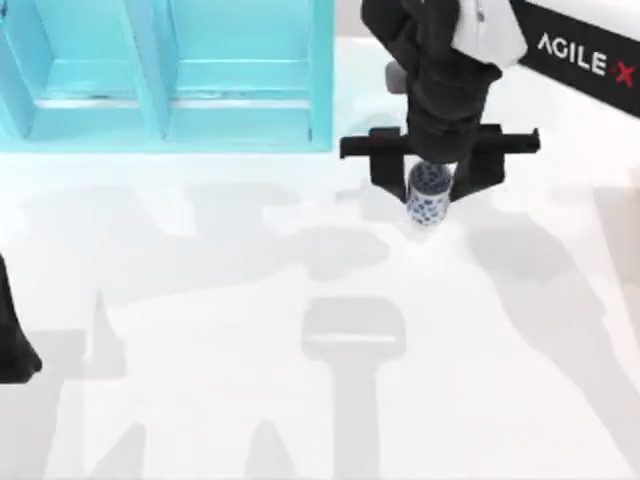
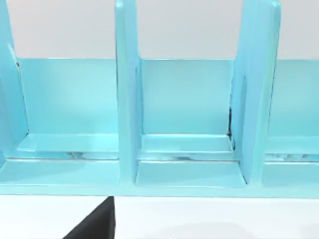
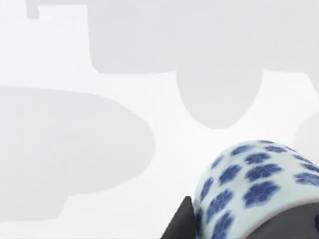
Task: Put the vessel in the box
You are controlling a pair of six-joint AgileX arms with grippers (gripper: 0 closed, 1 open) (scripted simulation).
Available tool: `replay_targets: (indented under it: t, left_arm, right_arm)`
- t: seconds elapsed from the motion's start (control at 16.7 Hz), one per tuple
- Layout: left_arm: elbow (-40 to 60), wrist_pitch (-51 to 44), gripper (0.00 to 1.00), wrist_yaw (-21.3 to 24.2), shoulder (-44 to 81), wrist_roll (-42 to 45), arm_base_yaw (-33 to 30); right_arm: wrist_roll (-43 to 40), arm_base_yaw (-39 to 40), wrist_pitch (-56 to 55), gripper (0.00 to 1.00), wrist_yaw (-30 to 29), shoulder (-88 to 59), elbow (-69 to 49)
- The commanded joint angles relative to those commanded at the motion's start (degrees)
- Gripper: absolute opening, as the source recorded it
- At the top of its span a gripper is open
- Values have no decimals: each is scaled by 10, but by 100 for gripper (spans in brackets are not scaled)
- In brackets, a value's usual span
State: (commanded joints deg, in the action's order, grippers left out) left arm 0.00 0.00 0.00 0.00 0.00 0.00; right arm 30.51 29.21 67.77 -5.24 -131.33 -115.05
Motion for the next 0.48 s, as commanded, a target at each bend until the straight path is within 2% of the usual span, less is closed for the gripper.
replay_targets:
  t: [0.48]
  left_arm:
    - [0,0,100,0,0,0,0]
  right_arm:
    - [-404,-405,10,0,71,239,200]
